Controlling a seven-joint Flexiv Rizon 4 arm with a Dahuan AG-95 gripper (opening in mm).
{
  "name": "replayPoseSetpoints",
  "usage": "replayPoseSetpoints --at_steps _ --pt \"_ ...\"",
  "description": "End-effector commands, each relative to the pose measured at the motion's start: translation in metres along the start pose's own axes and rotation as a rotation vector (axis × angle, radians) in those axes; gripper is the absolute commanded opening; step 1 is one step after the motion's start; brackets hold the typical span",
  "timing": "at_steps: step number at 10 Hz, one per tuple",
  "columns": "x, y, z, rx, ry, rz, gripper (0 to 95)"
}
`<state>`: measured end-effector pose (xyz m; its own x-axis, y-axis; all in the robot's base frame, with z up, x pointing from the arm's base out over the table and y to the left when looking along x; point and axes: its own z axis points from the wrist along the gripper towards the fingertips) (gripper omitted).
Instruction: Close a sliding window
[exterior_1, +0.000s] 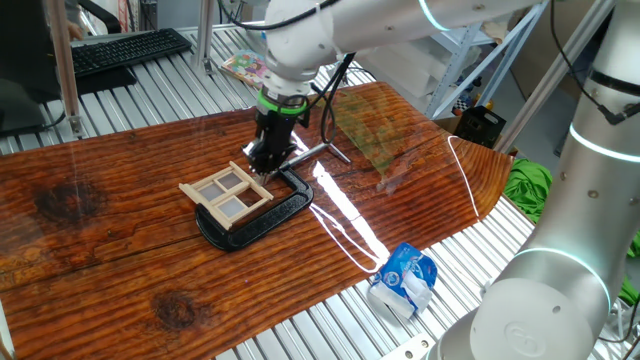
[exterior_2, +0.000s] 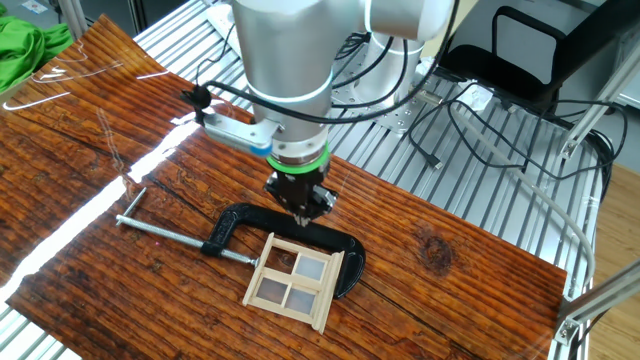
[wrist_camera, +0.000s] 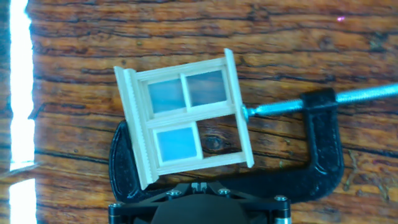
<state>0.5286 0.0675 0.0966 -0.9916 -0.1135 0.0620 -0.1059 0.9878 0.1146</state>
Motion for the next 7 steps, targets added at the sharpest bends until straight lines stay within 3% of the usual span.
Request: replayPoseSetpoints --at_steps 1,4,7 --pt "-0.007 0.003 0.006 0.008 -0.001 -0.022 0.0" --pt "-0.021 0.003 0.012 0.016 0.01 -0.049 0.0" --pt "-0.023 0.003 0.01 0.019 0.01 -0.05 0.0"
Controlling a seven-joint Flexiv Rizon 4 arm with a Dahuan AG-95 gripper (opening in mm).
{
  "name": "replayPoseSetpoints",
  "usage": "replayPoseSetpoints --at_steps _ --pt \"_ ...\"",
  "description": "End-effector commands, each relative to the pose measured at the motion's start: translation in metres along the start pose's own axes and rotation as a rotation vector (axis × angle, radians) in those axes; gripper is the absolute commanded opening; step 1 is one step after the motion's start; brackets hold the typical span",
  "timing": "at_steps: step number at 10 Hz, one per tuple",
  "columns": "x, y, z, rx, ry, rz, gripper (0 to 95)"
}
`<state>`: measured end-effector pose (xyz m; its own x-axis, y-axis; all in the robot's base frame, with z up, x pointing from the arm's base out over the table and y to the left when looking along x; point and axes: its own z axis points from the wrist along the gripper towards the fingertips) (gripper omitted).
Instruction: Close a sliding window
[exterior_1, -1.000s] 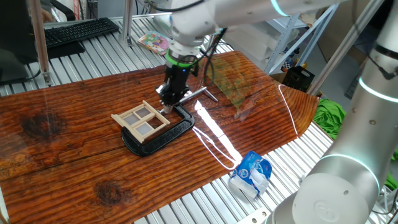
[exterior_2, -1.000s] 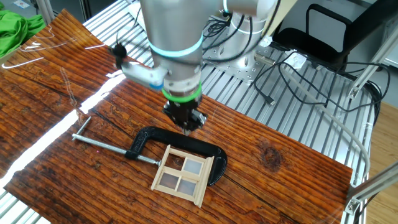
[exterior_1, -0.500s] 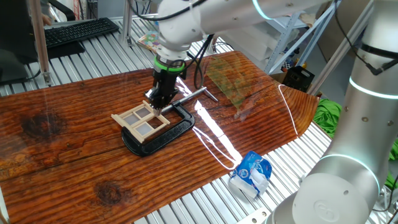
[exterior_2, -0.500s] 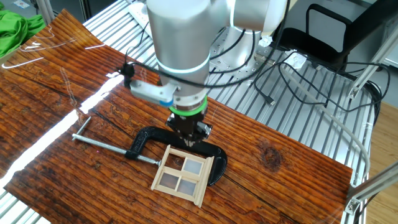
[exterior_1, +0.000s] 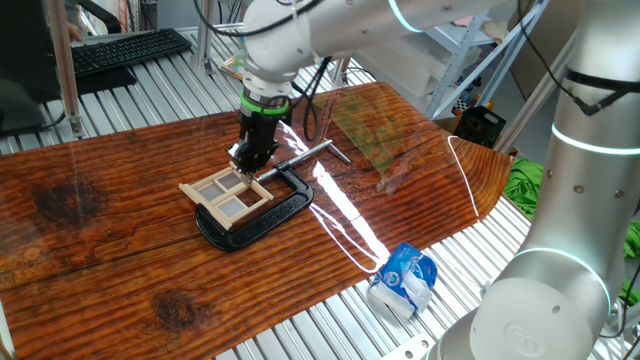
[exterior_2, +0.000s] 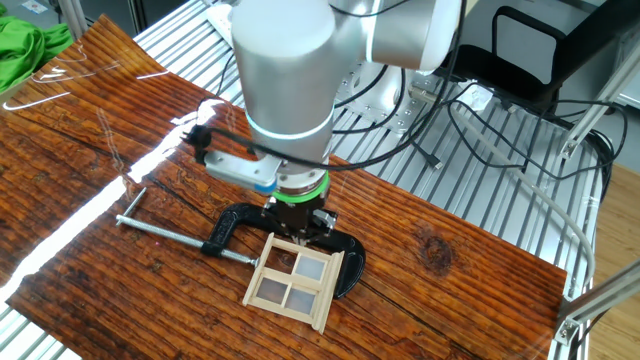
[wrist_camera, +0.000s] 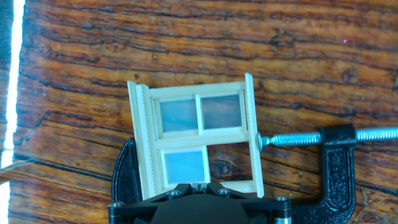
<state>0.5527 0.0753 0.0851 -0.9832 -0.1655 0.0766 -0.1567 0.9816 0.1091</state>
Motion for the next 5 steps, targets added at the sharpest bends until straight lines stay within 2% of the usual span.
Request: replayPoseSetpoints --at_steps 1,2,5 --pt "0.0025 -0.0008 -0.0001 0.029 -0.012 -0.009 0.0" --pt "0.0025 -0.0008 -0.0001 0.067 -0.007 -0.018 0.0" --pt "0.0022 -0.0004 -0.0006 0.067 -0.004 -0.016 0.0"
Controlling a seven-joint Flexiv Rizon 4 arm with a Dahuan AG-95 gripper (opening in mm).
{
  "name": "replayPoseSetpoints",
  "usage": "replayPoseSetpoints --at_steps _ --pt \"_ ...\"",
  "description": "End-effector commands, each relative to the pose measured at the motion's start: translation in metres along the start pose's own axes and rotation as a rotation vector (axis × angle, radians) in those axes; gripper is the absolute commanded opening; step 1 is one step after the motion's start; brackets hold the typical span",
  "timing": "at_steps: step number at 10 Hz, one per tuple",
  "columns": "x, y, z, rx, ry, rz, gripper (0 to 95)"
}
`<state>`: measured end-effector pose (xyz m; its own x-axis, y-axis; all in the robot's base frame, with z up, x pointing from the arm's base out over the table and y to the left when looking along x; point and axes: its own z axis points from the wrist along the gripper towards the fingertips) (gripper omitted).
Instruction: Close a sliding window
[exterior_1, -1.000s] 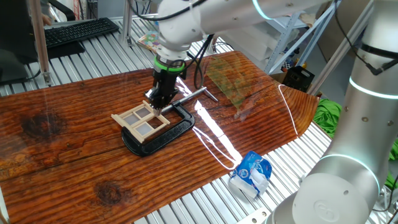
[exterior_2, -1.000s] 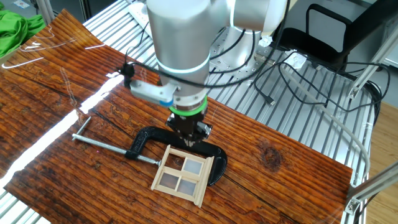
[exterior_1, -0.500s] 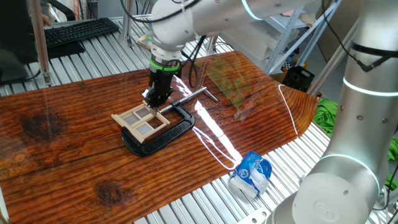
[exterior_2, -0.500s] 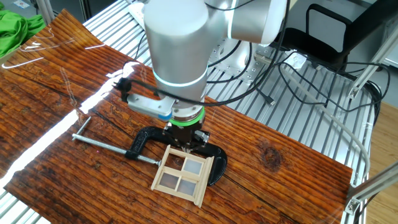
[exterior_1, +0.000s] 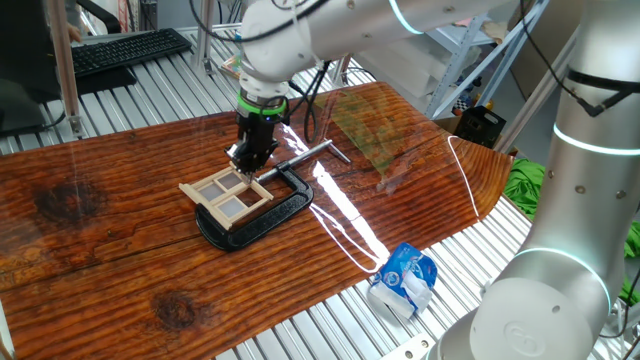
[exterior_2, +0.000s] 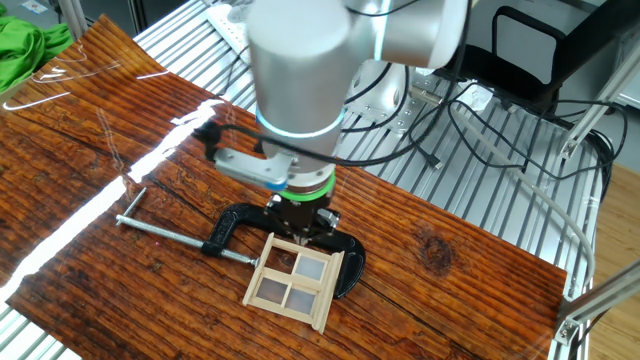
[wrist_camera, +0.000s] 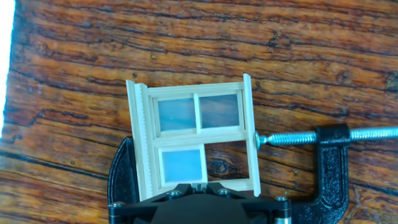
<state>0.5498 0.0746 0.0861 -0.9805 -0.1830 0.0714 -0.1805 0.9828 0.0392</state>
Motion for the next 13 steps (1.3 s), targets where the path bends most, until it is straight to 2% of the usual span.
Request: replayPoseSetpoints --at_steps 1,3,6,8,10,13 --pt "-0.0009 -0.0003 0.0001 0.003 -0.001 0.001 0.0" --pt "-0.0009 -0.0003 0.0001 0.004 -0.012 -0.006 0.0" --pt "-0.0009 -0.0003 0.0001 -0.008 -0.002 -0.016 0.0" --pt "-0.0009 -0.0003 0.0001 0.004 0.013 0.001 0.0" --pt "-0.0009 -0.0003 0.0001 0.031 0.024 0.001 0.0" --pt "-0.0009 -0.0003 0.0001 0.025 0.028 -0.037 0.0"
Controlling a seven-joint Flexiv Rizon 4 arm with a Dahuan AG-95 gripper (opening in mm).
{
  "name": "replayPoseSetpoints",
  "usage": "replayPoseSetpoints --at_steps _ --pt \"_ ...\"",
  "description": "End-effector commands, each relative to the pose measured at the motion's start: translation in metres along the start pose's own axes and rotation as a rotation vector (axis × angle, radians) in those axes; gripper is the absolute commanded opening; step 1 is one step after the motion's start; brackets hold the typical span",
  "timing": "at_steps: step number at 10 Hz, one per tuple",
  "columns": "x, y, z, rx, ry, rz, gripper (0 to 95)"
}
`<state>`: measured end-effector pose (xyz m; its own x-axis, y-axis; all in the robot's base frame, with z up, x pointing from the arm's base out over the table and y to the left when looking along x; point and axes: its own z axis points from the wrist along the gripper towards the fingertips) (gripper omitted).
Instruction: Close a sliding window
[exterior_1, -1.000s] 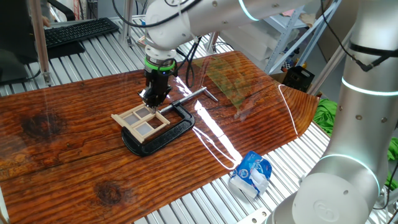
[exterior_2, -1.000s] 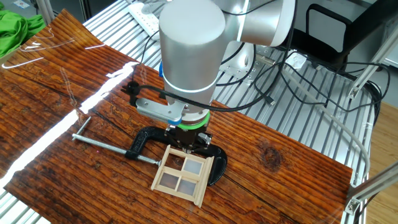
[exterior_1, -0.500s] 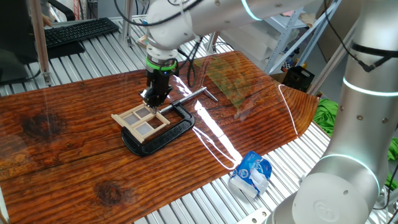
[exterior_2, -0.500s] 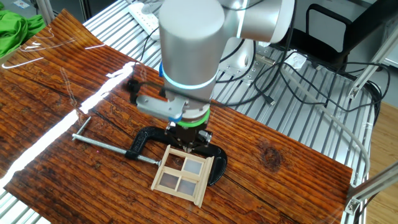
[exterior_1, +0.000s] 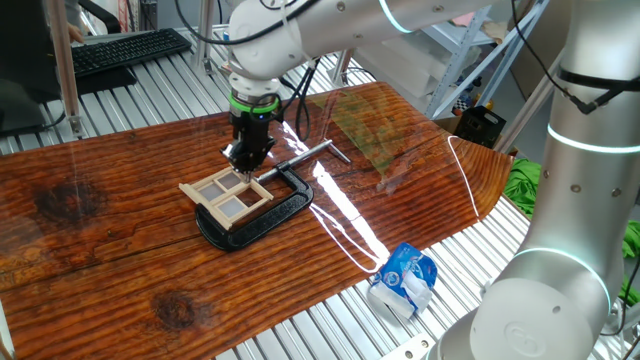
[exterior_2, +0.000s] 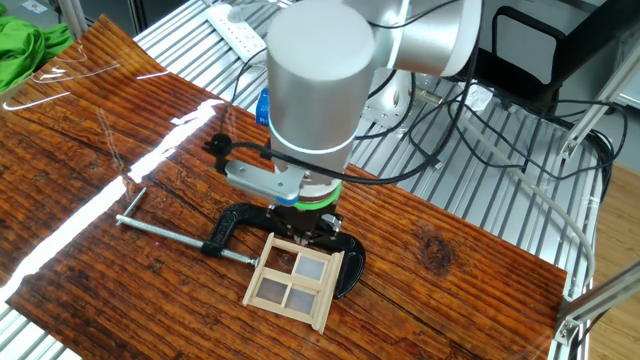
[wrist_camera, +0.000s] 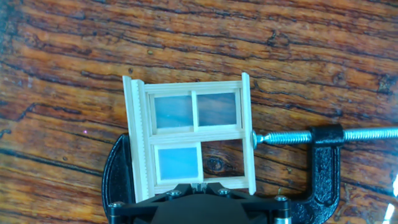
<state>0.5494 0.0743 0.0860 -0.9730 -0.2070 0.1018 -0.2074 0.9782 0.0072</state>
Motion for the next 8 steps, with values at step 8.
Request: replayPoseSetpoints --at_steps 8 --pt "-0.0013 0.0 -0.0001 -0.045 -0.012 -0.037 0.0"
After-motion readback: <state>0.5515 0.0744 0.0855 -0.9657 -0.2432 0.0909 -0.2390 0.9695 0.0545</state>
